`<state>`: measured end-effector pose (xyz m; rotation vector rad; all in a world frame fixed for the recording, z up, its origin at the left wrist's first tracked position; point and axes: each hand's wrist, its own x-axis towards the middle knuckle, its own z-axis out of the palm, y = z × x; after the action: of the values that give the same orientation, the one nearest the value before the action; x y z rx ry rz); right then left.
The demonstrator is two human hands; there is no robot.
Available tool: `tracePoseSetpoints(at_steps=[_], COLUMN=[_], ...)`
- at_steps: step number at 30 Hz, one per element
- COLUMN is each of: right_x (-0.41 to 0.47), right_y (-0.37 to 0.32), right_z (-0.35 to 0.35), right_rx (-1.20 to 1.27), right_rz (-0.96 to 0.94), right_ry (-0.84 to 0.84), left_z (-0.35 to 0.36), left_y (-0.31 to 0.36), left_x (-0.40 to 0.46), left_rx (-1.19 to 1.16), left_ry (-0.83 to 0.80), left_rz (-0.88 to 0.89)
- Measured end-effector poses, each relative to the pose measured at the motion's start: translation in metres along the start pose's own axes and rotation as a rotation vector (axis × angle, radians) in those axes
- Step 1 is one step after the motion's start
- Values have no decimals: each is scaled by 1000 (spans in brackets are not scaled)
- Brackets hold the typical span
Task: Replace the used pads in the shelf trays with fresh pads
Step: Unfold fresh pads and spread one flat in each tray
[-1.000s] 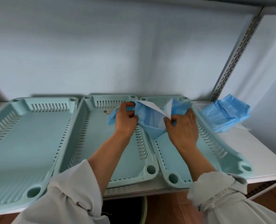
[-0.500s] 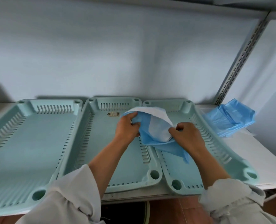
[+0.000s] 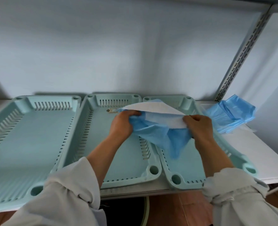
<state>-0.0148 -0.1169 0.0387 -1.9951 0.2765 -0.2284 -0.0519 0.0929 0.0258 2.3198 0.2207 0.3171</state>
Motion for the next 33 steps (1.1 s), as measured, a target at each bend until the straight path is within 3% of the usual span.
tracePoseSetpoints(at_steps=[4,8,10,14,19,23,27,30,31,33], right_x=[2,-19,-28,-41,-47,-53,-46,-45,-46,-43], right_y=[21,3,-8,-3,3,4,10,7,6,4], right_z=[-14,1,10,25,42,48,53,57,58,59], right_rx=[-409,-514,-521,-833,-806,-830,-848,-601,-561,-603], right_rz=[26,-543,-607,-360,-352,-348,-378,-355,-377,-458], right_ry=[-12,161,17,-471,-631,-662,-498,-596,-572,-359], left_z=[0,8,8,7,6,12,28,38,42,46], left_y=[-15,-32,-32,-23,-18,-18,-18,-14,-16,-19], left_x=[-1,3,3,-4,-6,-5,-10,-9,-6,-2], left_rx=[58,212,314,585,677,494,-319,-642,-662,-740], left_ry=[-57,-235,-244,-168,-46,-115,-330,-277,-233,-172], left_rz=[-14,-93,-146,-122,-49,-101,-404,-579,-621,-692])
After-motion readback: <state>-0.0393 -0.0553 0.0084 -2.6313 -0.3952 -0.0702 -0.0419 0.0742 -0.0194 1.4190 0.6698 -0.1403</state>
